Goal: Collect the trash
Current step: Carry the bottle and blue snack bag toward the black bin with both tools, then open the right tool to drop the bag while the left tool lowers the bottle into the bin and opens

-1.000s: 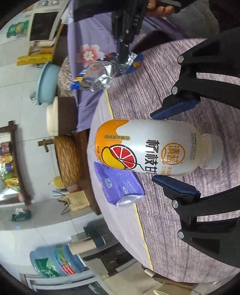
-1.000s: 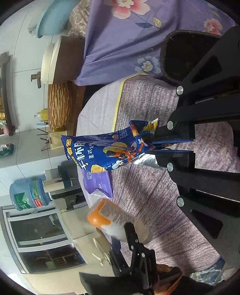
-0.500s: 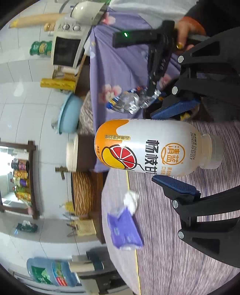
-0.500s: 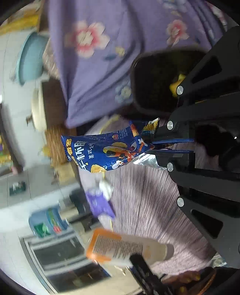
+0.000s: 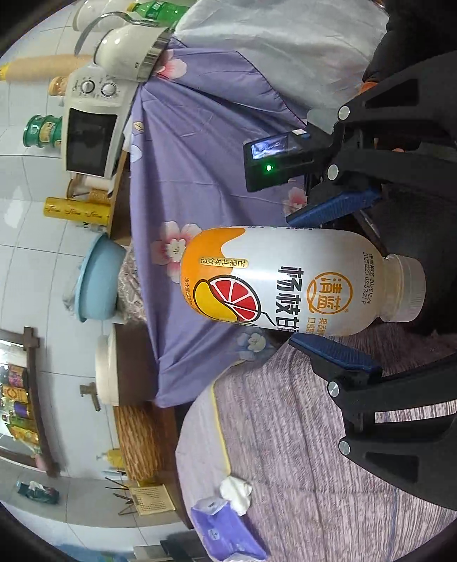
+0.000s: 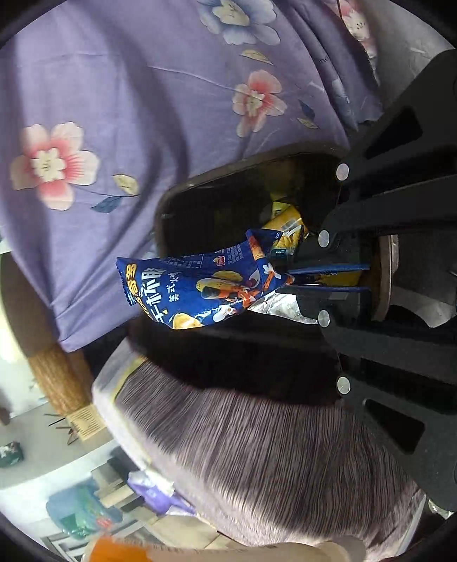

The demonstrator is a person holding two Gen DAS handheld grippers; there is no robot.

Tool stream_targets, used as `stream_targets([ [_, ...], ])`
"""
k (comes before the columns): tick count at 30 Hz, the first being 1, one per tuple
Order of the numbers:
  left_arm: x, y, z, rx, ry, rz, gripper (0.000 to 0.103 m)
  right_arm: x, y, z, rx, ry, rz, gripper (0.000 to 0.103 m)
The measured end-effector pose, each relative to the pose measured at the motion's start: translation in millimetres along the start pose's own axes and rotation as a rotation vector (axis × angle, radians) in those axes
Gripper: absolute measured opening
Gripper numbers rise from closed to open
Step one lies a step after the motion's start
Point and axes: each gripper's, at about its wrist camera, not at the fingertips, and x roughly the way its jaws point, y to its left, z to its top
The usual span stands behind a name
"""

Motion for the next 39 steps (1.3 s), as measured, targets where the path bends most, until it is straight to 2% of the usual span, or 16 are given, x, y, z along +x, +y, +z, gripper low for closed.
stream_targets([
  [6,15.4,-1.7,-11.7,-0.008,0.043,0.003,0.062,40.7,-8.6,-2.4,0.03,0.069,0.015,0.009],
  [9,20.9,-2.2,-15.4,-0.007,0.064,0.004,0.062,54.0,-12.0,-1.5,0.047,0.085,0.006,0.027],
  [11,24.0,-2.1,-17.5,-0.009,0.072,0.006,0.062,54.8,-13.6,-1.9,0.053,0.079,-0.005,0.044],
  [13,27.7,-0.6,-19.1,-0.017,0.081,0.003,0.062,49.9,-14.2,-2.0,0.051,0.064,-0.014,0.05],
  [22,61.5,-9.3,-27.9,-0.006,0.158,-0.035,0.062,2.8,-29.5,-0.5,0.086,-0.015,-0.04,0.059],
  [32,127.4,-17.0,-33.4,0.006,0.275,-0.024,0.061,-57.9,-50.0,1.5,0.117,-0.123,-0.112,0.064],
  [39,166.2,-22.6,-34.4,0.018,0.324,-0.012,0.061,-76.3,-57.1,-2.0,0.136,-0.152,-0.139,0.064],
])
